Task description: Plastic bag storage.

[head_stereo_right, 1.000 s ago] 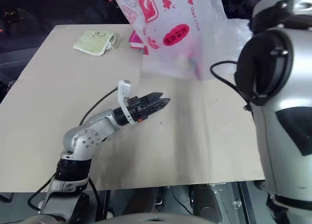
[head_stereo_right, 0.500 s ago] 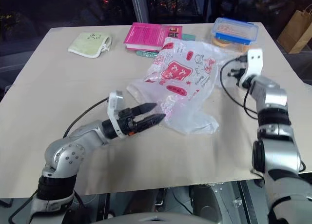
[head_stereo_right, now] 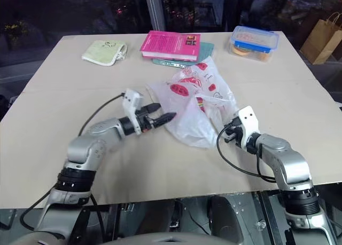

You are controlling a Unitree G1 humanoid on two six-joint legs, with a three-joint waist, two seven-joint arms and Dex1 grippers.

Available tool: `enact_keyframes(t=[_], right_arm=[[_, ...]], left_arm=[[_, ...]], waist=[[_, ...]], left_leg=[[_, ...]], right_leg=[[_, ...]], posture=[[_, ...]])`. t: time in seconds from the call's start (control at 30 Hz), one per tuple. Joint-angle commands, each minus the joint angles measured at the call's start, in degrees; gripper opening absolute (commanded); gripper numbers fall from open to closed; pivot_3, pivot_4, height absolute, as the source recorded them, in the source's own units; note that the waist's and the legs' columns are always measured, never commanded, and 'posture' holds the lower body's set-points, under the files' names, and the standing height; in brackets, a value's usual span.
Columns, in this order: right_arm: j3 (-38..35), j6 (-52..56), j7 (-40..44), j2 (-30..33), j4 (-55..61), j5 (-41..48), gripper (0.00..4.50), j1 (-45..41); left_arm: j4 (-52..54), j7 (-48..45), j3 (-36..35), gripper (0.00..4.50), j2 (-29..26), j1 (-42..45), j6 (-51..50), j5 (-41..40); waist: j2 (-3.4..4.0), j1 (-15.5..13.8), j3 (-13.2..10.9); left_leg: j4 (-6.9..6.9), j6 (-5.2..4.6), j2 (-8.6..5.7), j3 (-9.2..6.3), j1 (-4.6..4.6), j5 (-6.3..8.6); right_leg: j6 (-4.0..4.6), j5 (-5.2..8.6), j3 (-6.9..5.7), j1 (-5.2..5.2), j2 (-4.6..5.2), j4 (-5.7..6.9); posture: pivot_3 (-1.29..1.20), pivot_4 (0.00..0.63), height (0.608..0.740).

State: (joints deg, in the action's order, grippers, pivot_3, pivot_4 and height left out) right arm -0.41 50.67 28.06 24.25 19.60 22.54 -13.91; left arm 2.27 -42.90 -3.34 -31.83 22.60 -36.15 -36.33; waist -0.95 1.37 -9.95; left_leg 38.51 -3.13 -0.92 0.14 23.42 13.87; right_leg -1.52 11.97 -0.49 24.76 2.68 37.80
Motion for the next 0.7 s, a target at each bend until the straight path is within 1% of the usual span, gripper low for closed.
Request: enact_keyframes(t=[0.03, 0.13, 0.2, 0.23, 0.3, 0.37, 0.4, 0.47, 0.5, 0.57, 0.6, 0.7], right_arm=[[-2.8, 1.3, -2.3, -0.3, 4.0, 1.3, 0.0, -0.5], [-4.3, 2.4, -3.4, -1.1, 4.9, 2.7, 0.0, -0.7], [-4.5, 3.1, -3.7, -1.2, 5.2, 3.1, 0.0, -1.0], [-4.6, 3.7, -4.0, -1.7, 6.0, 3.8, 0.0, -0.9], [-4.3, 4.6, -4.4, -1.9, 7.1, 4.5, 0.0, -0.7], [-3.9, 4.9, -4.9, -1.8, 7.7, 4.5, 0.0, -0.6], [-3.9, 5.5, -5.4, -2.0, 8.4, 4.7, 0.0, -0.4], [-4.3, 6.6, -6.3, -2.4, 9.9, 5.4, 0.0, -0.1], [-4.6, 7.1, -6.7, -2.5, 10.7, 5.7, 0.0, 0.2], [-4.9, 7.9, -7.7, -2.4, 11.9, 5.8, 0.0, 0.8], [-4.9, 8.1, -8.2, -2.2, 12.4, 5.7, 0.0, 1.1], [-5.2, 8.9, -9.3, -2.5, 13.5, 6.0, 0.0, 1.4]], left_arm=[[9.6, -6.5, -8.1, 4.46, -4.7, -4.2, -8.9, -13.8], [16.6, -8.2, -13.2, 4.46, -8.8, -8.6, -18.1, -26.8], [19.8, -8.8, -14.5, 4.46, -11.1, -11.2, -21.9, -32.1], [23.2, -8.9, -12.6, 4.46, -12.2, -13.5, -22.2, -31.2], [26.0, -5.7, -9.4, 4.46, -12.0, -14.8, -23.7, -30.7], [26.4, -5.4, -5.3, 4.46, -11.7, -13.9, -23.2, -27.7], [25.5, -5.0, -2.8, 4.46, -10.6, -12.3, -23.9, -27.1], [22.8, -4.7, 3.2, 4.46, -7.8, -8.2, -23.0, -23.3], [20.7, -4.3, 5.6, 4.46, -5.5, -5.5, -23.0, -22.1], [15.9, -2.9, 10.3, 4.46, -1.0, -0.9, -20.7, -16.9], [14.1, -2.9, 11.6, 4.46, 0.9, 0.5, -19.4, -15.0], [11.0, -3.1, 11.8, 4.46, 4.7, 2.8, -19.4, -14.6]], waist=[[0.0, -0.1, 0.0], [-0.02, -0.8, 0.0], [-0.02, -0.9, 0.0], [-0.01, -1.0, 0.0], [0.0, -1.0, 0.0], [-0.01, -1.1, 0.0], [-0.01, -1.2, 0.0], [-0.01, -1.5, 0.0], [0.04, -1.9, 0.0], [0.02, -2.2, 0.0], [0.01, -2.2, 0.0], [-0.01, -1.5, 0.0]], left_leg=[[-0.03, 0.01, 0.03, -0.02, 0.03, 0.0], [-0.03, 0.03, 0.03, -0.22, 0.28, 0.01], [-0.03, 0.02, -0.08, -0.26, 0.29, 0.01], [-0.03, 0.02, -0.07, -0.27, 0.3, 0.01], [-0.04, 0.01, -0.17, -0.26, 0.27, 0.02], [-0.05, 0.0, -0.23, -0.3, 0.26, 0.02], [-0.04, 0.01, -0.23, -0.31, 0.26, 0.01], [-0.02, 0.04, -0.24, -0.32, 0.2, -0.02], [0.0, 0.05, -0.24, -0.33, 0.19, -0.03], [0.06, 0.04, -0.27, -0.31, 0.15, -0.04], [0.06, 0.04, -0.26, -0.32, 0.18, -0.04], [0.05, 0.0, -0.26, -0.22, 0.21, -0.02]], right_leg=[[0.03, 0.01, 0.02, 0.03, 0.01, -0.01], [0.04, 0.02, -0.07, 0.13, 0.11, -0.12], [0.03, 0.02, -0.12, 0.1, 0.23, -0.16], [0.03, 0.02, -0.11, 0.08, 0.24, -0.2], [0.03, 0.03, -0.12, 0.04, 0.31, -0.24], [0.03, 0.03, -0.12, 0.02, 0.33, -0.22], [0.03, 0.03, -0.13, 0.01, 0.32, -0.21], [0.16, 0.11, -0.15, -0.04, 0.27, -0.16], [0.24, 0.15, -0.15, -0.05, 0.19, -0.14], [0.24, 0.16, -0.17, -0.09, -0.01, -0.1], [0.23, 0.16, -0.16, -0.1, -0.02, -0.12], [0.01, 0.02, -0.14, -0.03, -0.04, -0.13]], posture=[[0.0, 0.15, 0.74], [0.0, 0.15, 0.74], [0.0, 0.15, 0.74], [0.0, 0.15, 0.74], [0.0, 0.15, 0.74], [0.0, 0.15, 0.74], [0.0, 0.15, 0.74], [0.0, 0.15, 0.74], [0.0, 0.15, 0.74], [0.0, 0.15, 0.74], [0.0, 0.15, 0.74], [0.0, 0.15, 0.74]])
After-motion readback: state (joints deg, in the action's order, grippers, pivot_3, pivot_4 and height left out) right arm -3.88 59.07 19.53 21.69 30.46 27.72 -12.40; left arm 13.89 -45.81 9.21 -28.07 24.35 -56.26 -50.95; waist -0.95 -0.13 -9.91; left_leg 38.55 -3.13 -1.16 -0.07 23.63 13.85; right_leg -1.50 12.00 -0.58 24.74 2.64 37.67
